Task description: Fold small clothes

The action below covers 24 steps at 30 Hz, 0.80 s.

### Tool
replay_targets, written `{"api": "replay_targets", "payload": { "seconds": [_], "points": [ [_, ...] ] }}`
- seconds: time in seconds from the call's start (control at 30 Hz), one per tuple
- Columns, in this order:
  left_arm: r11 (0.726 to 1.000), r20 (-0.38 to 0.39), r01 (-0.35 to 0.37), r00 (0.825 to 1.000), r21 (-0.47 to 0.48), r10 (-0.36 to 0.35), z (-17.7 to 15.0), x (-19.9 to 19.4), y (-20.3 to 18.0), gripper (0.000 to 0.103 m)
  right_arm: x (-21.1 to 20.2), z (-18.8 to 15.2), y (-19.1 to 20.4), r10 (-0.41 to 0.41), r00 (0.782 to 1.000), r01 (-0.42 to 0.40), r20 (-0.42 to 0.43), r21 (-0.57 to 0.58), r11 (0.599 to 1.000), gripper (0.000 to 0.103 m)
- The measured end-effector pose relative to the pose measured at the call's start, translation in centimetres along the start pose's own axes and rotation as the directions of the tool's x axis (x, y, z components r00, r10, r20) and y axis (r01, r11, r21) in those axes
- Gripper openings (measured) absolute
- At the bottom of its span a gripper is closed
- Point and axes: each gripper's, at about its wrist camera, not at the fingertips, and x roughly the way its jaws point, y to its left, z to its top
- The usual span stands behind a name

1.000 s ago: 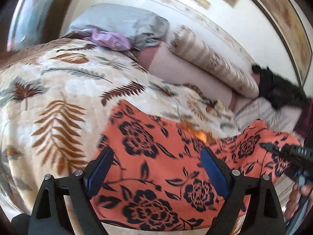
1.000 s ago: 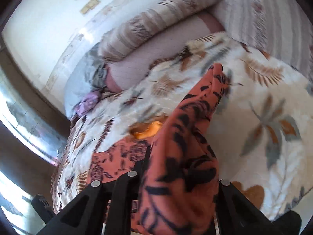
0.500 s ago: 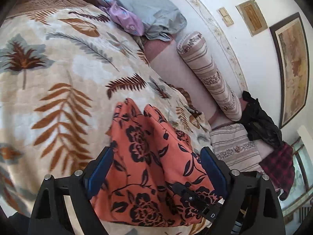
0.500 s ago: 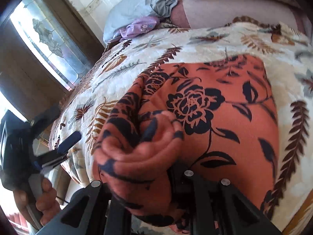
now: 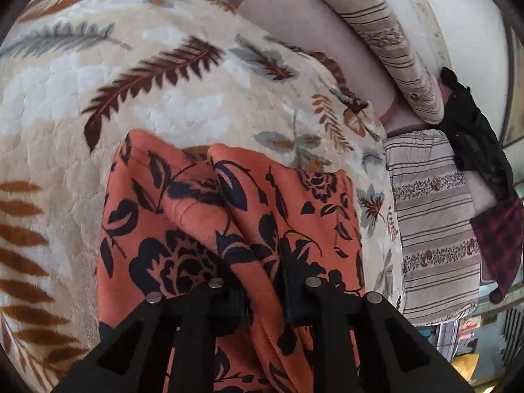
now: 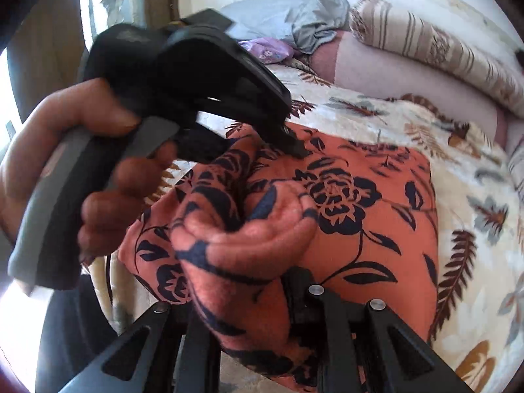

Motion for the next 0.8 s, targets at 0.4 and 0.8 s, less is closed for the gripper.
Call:
{"api": "replay_targets", "payload": {
  "seconds": [0.4,0.8],
  "points": [
    [0.992,-0.034,0.015,0.999,0.127,-0.01,2.7,0.1,6.4,0.019,4.4,0.3,5.6,0.158,0.987,-0.159,-0.044,-0.03,0.987,0.063],
    [0.991,0.041,-0.122,0.992,0.055,0.12,-0.4,-5.3,7.1,0.03,1.1,-1.0,2.1,0.335,0.941,-0.337,0.041,0.115,0.934,0.066]
  ]
}}
